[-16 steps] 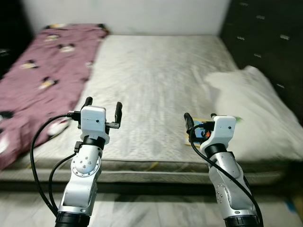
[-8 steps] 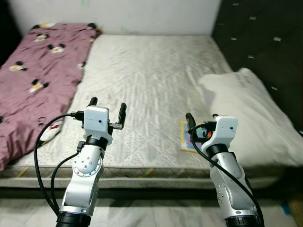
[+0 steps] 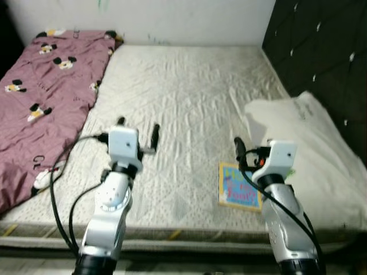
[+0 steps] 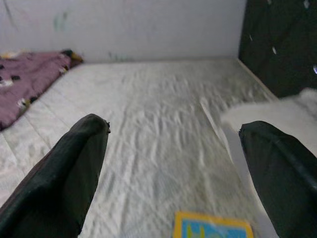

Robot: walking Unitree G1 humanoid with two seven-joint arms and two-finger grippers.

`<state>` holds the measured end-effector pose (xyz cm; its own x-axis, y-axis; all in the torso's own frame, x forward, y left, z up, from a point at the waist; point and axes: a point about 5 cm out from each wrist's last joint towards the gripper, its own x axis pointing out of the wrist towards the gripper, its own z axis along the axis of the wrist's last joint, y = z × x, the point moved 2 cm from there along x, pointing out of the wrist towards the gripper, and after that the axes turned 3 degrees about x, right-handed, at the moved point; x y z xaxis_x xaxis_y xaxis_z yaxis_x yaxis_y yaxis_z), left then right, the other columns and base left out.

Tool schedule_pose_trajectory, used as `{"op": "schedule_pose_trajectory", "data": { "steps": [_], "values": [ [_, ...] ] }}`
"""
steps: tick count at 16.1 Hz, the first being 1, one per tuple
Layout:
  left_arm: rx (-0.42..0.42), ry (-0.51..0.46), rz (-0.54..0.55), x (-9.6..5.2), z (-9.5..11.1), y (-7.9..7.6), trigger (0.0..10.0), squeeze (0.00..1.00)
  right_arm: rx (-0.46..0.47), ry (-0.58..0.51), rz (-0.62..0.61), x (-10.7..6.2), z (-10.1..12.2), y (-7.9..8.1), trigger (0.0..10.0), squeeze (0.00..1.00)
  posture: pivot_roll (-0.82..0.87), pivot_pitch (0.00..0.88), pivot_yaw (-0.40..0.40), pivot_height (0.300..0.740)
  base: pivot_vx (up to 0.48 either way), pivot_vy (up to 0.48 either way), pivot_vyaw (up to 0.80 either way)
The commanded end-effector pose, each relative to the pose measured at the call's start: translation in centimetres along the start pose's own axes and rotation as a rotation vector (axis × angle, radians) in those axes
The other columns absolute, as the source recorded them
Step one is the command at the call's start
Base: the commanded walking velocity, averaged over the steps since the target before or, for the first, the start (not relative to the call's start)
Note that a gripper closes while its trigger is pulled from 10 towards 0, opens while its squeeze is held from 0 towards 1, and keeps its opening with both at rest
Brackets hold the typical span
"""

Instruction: Clean up the room

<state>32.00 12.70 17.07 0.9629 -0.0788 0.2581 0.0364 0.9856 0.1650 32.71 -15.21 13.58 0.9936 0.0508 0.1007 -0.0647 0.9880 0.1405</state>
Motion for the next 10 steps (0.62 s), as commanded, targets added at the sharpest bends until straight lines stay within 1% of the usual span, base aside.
{"op": "schedule_pose_trajectory", "data": {
  "steps": [1,3,4,5,8,10],
  "values": [
    [0.022,0.057,0.039,-0.4,-1.1,0.8,10.0,0.00,0.011,0.009,0.017,-0.2,-0.3,0.6,10.0,0.00,-0.02,0.139,0.032,0.740,0.000,0.000,0.00],
    [-0.005,0.055,0.032,-0.4,-1.0,0.9,10.0,0.00,0.009,0.010,0.016,-0.2,-0.3,0.5,10.0,0.00,-0.02,0.141,0.032,0.740,0.000,0.000,0.00],
    [-0.027,0.050,0.015,-0.5,-1.0,0.9,10.0,0.00,0.008,0.012,0.016,-0.2,-0.3,0.5,10.0,0.00,-0.02,0.141,0.032,0.740,0.000,0.000,-0.56],
    [-0.027,0.047,0.004,-0.5,-1.0,1.0,10.0,0.00,0.007,0.013,0.016,-0.2,-0.3,0.5,10.0,0.00,-0.02,0.141,0.032,0.740,0.000,0.000,-0.80],
    [-0.052,0.065,-0.011,-0.5,-1.4,0.7,10.0,0.00,0.015,0.030,0.007,-0.3,-1.0,0.4,10.0,0.00,-0.02,0.137,0.023,0.740,0.000,0.480,-0.80],
    [-0.102,0.092,-0.024,-0.5,-2.0,0.5,10.0,0.00,0.019,0.040,0.018,0.0,-1.4,0.6,10.0,0.00,-0.02,0.125,0.026,0.740,0.000,0.480,-0.80]
  ]
}}
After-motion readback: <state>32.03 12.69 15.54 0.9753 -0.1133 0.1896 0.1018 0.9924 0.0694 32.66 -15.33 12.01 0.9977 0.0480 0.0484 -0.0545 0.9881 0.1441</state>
